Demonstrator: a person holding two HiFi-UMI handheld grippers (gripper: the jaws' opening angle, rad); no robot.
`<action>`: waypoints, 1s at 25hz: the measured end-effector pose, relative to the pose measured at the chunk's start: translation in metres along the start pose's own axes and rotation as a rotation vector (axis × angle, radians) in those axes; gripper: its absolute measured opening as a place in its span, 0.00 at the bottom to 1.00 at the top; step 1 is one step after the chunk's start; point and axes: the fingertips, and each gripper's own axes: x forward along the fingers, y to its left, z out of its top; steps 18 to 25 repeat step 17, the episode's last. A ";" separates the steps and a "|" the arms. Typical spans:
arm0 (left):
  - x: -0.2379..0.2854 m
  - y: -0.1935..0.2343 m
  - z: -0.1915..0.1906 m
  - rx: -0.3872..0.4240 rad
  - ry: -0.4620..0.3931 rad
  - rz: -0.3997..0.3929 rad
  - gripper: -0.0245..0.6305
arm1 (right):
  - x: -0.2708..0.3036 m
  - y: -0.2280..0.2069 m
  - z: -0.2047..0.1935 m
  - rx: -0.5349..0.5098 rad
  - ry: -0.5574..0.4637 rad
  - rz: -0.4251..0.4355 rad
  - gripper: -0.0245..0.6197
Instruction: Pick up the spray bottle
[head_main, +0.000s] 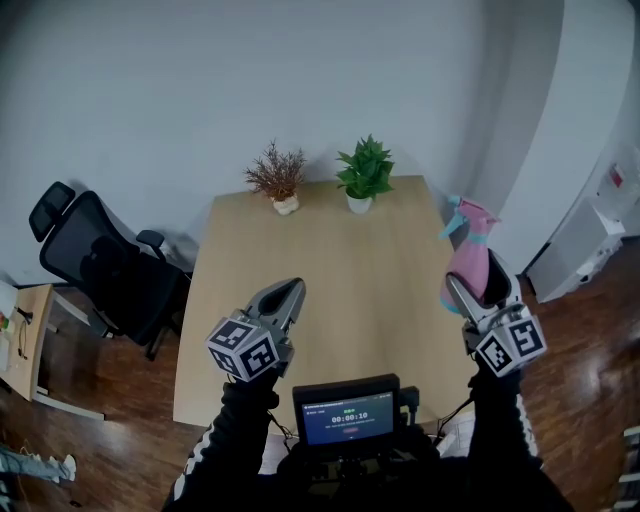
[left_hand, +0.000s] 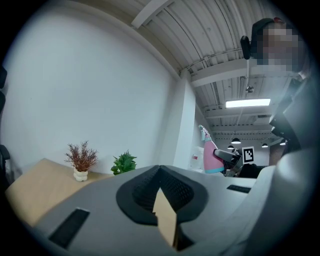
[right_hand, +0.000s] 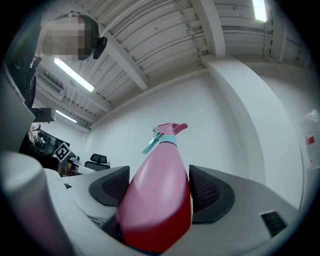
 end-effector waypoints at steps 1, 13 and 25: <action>0.001 -0.003 0.002 0.012 -0.013 -0.005 0.04 | 0.001 -0.001 -0.002 0.000 0.002 -0.003 0.59; 0.009 0.003 0.028 0.224 -0.165 0.123 0.04 | 0.029 -0.005 -0.015 0.022 0.013 -0.034 0.59; 0.009 0.008 0.022 0.211 -0.157 0.122 0.04 | 0.029 -0.003 -0.016 0.026 0.017 -0.034 0.59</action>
